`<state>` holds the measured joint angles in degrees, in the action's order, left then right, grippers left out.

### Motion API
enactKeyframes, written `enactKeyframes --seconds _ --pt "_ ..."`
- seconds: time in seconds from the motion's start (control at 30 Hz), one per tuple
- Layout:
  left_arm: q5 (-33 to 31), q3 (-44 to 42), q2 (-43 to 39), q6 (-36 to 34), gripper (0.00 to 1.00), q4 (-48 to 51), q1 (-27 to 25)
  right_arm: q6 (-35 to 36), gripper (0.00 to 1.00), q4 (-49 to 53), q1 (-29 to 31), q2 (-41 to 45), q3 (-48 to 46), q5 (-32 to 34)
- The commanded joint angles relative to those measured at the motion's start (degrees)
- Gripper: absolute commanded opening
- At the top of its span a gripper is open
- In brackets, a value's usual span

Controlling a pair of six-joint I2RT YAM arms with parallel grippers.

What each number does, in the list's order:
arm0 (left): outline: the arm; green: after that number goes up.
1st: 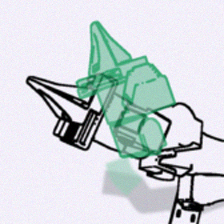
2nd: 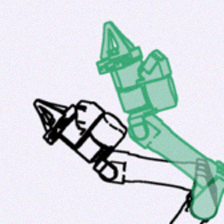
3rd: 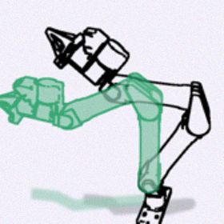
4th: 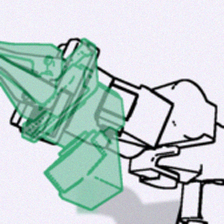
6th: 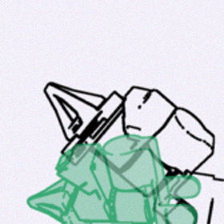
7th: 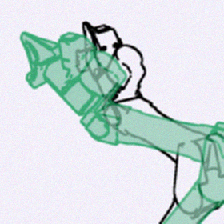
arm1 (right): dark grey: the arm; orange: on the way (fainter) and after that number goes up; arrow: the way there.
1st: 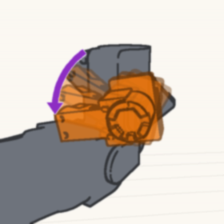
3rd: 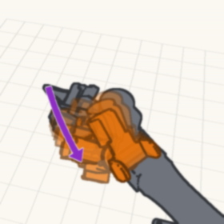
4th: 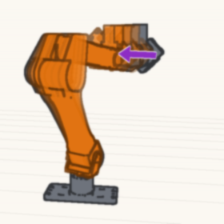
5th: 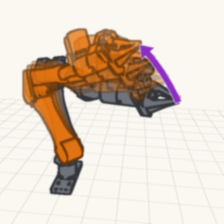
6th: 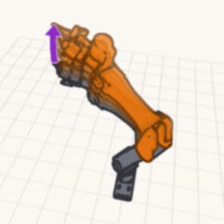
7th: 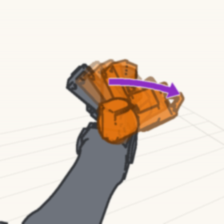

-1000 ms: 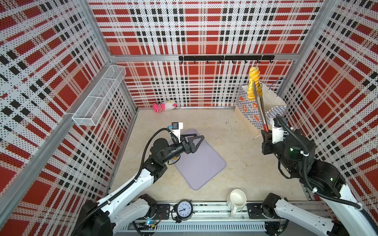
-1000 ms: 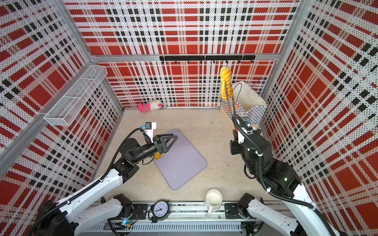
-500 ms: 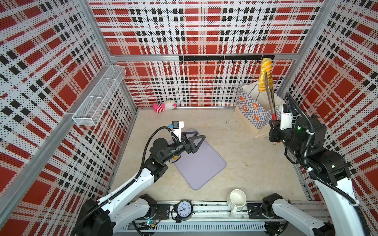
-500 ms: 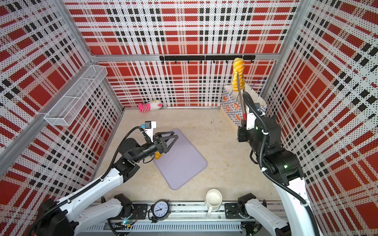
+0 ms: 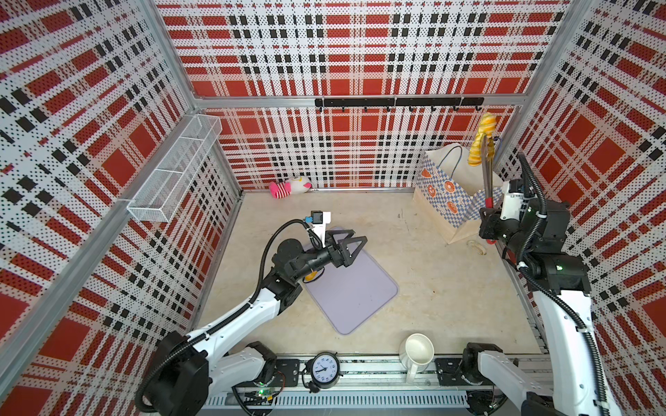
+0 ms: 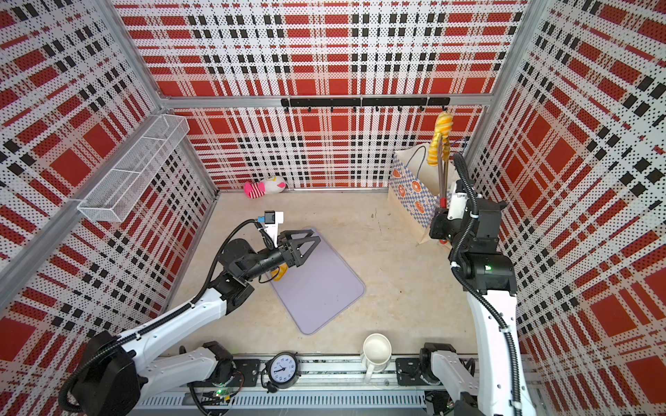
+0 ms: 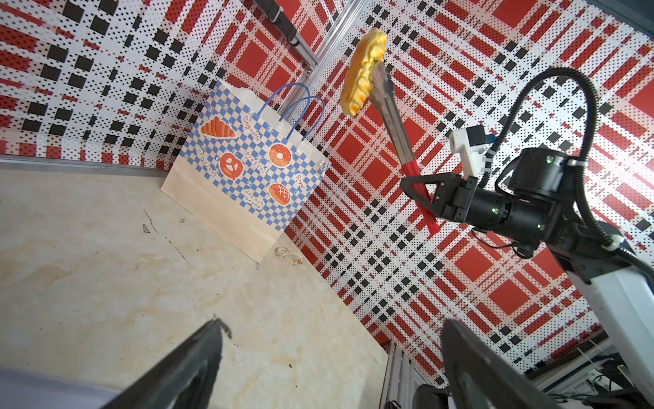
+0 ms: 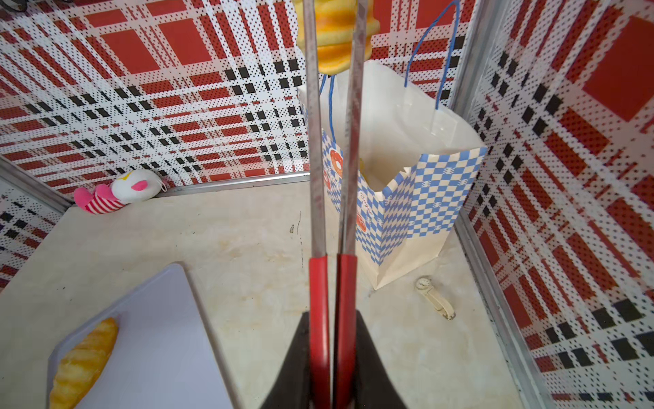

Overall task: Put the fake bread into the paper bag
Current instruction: 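Carry the spiral bun in the tongs over the paper bag, then open the tongs with the right gripper to drop the spiral bun into the bag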

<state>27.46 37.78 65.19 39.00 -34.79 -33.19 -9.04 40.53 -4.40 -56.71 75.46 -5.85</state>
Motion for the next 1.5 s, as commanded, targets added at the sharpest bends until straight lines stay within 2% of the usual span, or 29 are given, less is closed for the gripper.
enactKeyframes --seconds 0.0,0.17,0.6,0.77,0.9,1.23,1.47 --pt "1.1 1.85 1.09 -1.77 0.98 -3.42 0.34 -0.88 0.1 -7.74 -1.33 -0.86 -1.02 -1.36" --pt "1.42 2.39 3.45 -1.94 0.98 -4.34 0.73 -0.81 0.1 -10.59 -2.48 -3.63 -4.09 2.77" --pt "1.63 2.2 5.3 -2.51 0.98 -4.62 1.55 0.86 0.13 -12.66 -3.56 -9.82 -7.9 5.18" --pt "1.8 1.94 5.44 -2.35 0.98 -4.64 2.07 1.63 0.26 -12.41 -3.51 -10.31 -9.32 6.07" --pt "1.99 1.86 5.42 -1.96 0.98 -4.65 2.49 1.93 0.28 -12.46 -3.53 -9.86 -9.97 6.37" --pt "1.46 1.27 4.43 -0.78 0.98 -4.6 2.87 2.7 0.29 -11.53 -3.57 -6.96 -9.8 4.3" --pt "-0.61 -0.63 1.84 2.21 0.98 -2.63 4.5 3.68 0.28 -18.27 -3.5 2.8 -16.17 -3.5"
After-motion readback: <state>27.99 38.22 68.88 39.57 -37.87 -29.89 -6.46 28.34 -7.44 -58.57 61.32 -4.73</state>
